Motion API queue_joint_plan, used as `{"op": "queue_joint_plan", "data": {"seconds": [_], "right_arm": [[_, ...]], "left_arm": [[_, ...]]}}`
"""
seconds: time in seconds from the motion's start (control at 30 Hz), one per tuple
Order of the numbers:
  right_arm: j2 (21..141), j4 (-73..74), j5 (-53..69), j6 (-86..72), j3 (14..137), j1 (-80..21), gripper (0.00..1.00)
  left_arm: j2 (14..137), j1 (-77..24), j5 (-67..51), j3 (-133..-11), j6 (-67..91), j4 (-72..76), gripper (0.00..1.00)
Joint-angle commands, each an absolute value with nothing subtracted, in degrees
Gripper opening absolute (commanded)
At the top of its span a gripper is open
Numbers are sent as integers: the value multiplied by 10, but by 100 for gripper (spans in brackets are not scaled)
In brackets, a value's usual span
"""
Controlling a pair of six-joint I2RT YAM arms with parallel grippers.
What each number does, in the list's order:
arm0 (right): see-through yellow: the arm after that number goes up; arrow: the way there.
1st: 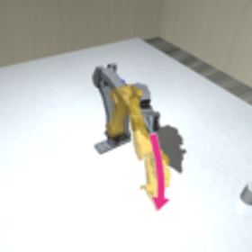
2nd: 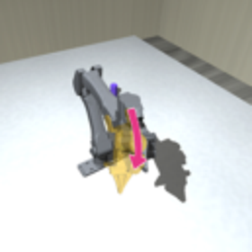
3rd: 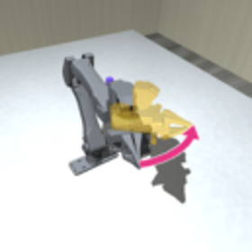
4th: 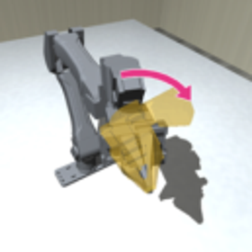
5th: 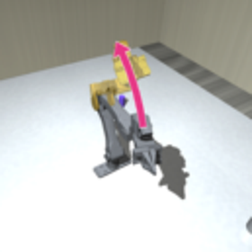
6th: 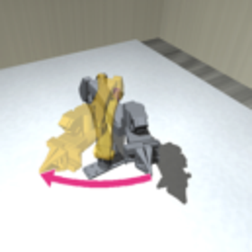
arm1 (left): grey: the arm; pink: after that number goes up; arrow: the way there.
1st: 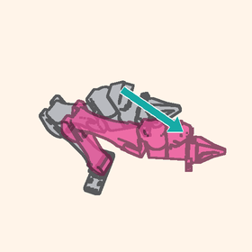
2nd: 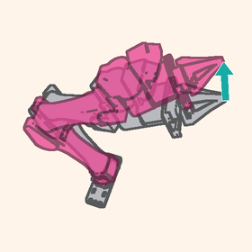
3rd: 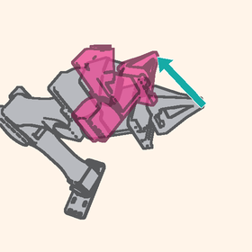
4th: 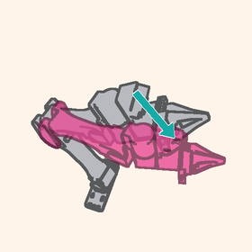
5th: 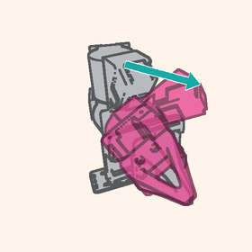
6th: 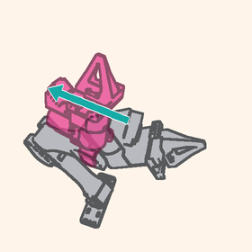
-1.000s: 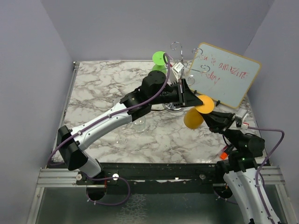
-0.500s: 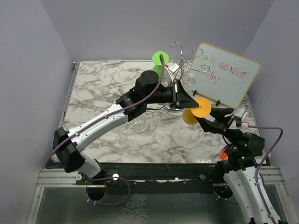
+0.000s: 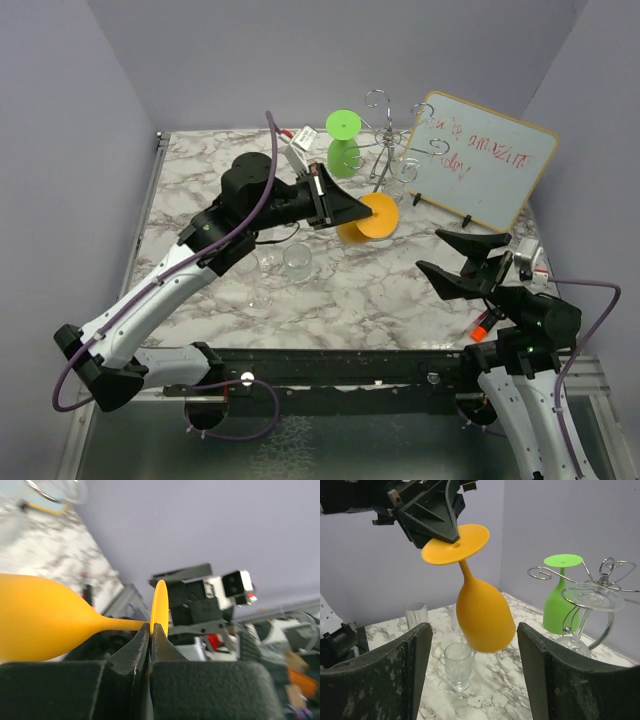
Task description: Place the wine glass upside down on the wine glass rack
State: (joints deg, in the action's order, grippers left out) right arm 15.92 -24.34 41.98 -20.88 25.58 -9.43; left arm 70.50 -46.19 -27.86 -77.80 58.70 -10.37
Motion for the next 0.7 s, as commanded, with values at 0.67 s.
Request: {"op": "queue_joint_plan", "data": {"seconds": [0.67], "right_arm": [[151, -102, 361, -269, 324, -95, 73]], "left_arm": [[877, -215, -146, -1142, 343, -312, 0]]}}
